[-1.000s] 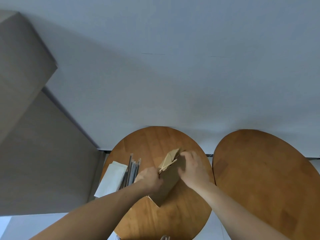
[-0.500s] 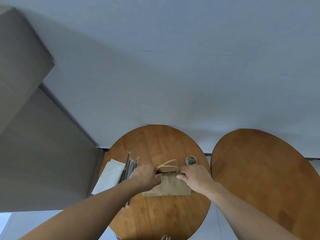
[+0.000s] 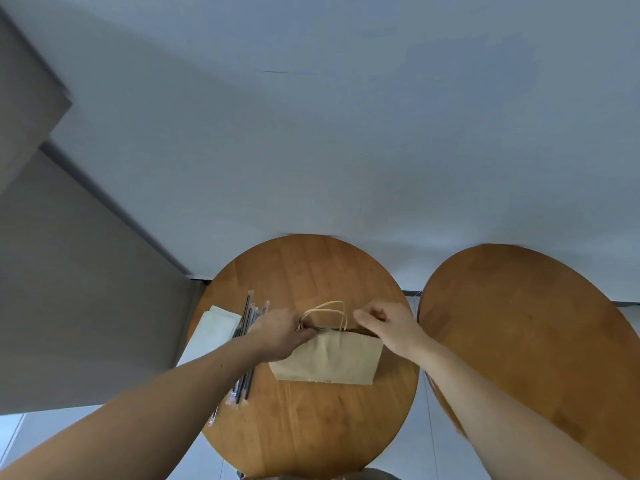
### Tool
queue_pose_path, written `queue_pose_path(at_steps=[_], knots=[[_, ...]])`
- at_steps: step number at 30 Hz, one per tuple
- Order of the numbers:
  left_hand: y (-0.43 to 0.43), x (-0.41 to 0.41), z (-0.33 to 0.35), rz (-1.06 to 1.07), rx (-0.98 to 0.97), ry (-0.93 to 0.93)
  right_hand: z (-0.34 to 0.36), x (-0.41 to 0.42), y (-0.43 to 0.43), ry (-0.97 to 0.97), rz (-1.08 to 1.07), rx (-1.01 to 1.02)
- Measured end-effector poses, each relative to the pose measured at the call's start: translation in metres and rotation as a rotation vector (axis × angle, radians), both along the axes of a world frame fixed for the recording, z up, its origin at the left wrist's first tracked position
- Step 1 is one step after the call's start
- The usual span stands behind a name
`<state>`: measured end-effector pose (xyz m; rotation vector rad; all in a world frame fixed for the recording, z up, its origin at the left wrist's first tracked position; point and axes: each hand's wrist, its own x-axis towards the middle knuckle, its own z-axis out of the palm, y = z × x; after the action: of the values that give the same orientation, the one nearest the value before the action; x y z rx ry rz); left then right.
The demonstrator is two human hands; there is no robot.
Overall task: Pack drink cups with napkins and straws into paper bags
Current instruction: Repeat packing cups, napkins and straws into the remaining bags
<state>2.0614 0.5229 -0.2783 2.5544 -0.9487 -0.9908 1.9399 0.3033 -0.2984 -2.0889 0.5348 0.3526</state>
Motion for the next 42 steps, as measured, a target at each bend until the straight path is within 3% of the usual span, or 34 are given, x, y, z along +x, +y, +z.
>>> queue_pose_path(at_steps=[3,6,17,27,42], knots=[[-0.003,0.007,-0.005,0.002,-0.068,0.043,-0.023,0.012,-0.030,0.003,-0.163,-0.212],[-0.005,0.009,-0.014,-0.011,-0.062,0.095,-0.054,0.023,-0.055,0.157,-0.062,-0.410],[-0.004,0.013,-0.039,0.086,-0.054,0.169,-0.140,0.059,-0.067,0.422,0.290,-0.570],[-0.005,0.009,-0.043,0.138,-0.042,0.185,-0.157,0.054,-0.070,0.338,0.385,-0.722],[-0.001,0.005,-0.040,0.161,-0.113,0.153,-0.162,0.053,-0.069,0.185,0.449,-0.731]])
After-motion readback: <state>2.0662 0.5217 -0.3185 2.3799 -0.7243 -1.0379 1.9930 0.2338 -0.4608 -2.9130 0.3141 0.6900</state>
